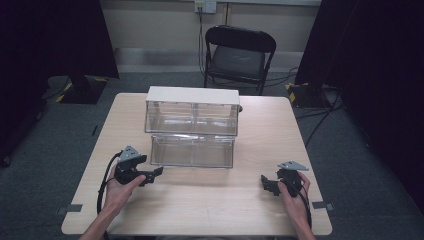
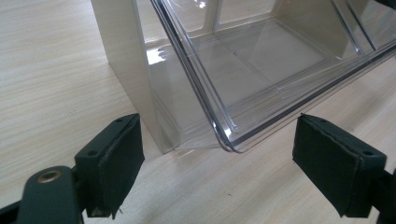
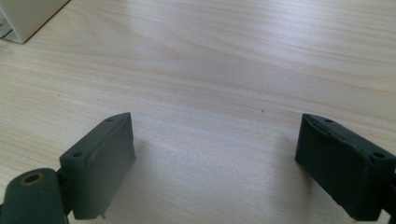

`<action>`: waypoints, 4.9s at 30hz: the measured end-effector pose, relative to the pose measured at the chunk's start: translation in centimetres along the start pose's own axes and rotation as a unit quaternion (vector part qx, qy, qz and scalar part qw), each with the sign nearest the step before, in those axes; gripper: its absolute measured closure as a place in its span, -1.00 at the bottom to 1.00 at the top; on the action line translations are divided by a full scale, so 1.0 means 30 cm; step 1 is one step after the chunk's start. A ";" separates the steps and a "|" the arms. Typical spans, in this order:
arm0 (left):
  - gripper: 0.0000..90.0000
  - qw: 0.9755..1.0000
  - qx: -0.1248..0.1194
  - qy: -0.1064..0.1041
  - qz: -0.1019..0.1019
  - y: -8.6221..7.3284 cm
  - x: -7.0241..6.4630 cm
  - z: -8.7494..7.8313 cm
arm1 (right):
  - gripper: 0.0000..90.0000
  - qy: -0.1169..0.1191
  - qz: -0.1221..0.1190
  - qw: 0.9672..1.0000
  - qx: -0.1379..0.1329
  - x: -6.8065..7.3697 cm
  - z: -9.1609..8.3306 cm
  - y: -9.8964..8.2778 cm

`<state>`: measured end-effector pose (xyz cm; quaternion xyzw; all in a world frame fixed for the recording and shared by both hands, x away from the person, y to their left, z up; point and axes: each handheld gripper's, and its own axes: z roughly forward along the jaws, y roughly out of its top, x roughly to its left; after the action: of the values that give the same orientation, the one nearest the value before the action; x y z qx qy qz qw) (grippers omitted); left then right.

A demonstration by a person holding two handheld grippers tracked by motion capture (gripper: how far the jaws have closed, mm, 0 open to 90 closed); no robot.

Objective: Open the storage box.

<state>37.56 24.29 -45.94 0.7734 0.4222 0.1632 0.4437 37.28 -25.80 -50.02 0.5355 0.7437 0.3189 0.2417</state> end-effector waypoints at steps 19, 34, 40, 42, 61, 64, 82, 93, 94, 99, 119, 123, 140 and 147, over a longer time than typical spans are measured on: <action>-0.65 1.000 -0.011 -0.015 -0.007 0.003 -0.004 -0.006 | -0.76 0.000 0.000 1.000 0.000 0.000 0.000 0.000; -0.64 1.000 -0.017 -0.016 -0.009 0.010 -0.008 -0.006 | -0.76 0.000 0.000 1.000 0.000 0.000 0.000 0.000; -0.65 0.999 -0.025 -0.020 -0.013 0.016 -0.009 -0.009 | -0.76 0.000 0.000 1.000 0.000 0.000 0.000 0.000; -0.65 0.999 -0.027 -0.021 -0.015 0.018 -0.009 -0.009 | -0.76 0.000 0.000 1.000 0.000 -0.001 0.001 0.000; -0.65 0.999 -0.024 -0.028 -0.012 0.044 -0.023 0.002 | -0.76 0.001 0.000 1.000 0.001 -0.001 0.001 0.001; -0.65 1.000 -0.024 -0.020 -0.005 0.059 -0.026 0.001 | -0.76 0.001 -0.001 1.000 0.001 -0.001 0.001 0.001; -0.65 1.000 -0.023 0.014 0.001 0.092 -0.023 0.016 | -0.76 0.001 -0.001 1.000 0.001 -0.001 0.001 0.001; -0.66 1.000 -0.023 0.012 0.010 0.121 -0.023 0.027 | -0.76 0.002 -0.001 1.000 0.001 -0.001 0.001 0.001; -0.66 1.000 -0.025 0.008 0.007 0.122 -0.023 0.028 | -0.76 0.001 -0.001 1.000 0.001 -0.001 0.001 0.001; -0.67 0.999 -0.033 0.012 0.010 0.128 -0.021 0.023 | -0.76 0.001 -0.001 1.000 0.001 -0.001 0.001 0.001; -0.65 0.998 -0.059 0.007 -0.013 0.129 -0.014 0.016 | -0.76 0.001 -0.001 1.000 0.001 -0.001 0.001 0.001; -0.64 0.998 -0.062 0.012 -0.015 0.133 -0.016 0.013 | -0.76 0.001 -0.001 1.000 0.001 -0.001 0.001 0.001; -0.64 0.997 -0.075 0.012 -0.024 0.157 -0.012 -0.001 | -0.76 0.001 -0.001 1.000 0.001 -0.001 0.001 0.001; -0.64 0.997 -0.075 0.008 -0.023 0.168 -0.008 0.000 | -0.76 0.001 0.000 1.000 0.001 -0.001 0.001 0.001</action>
<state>39.97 22.85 -41.76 0.7267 0.4299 0.1901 0.5010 37.32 -25.82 -50.02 0.5349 0.7445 0.3190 0.2404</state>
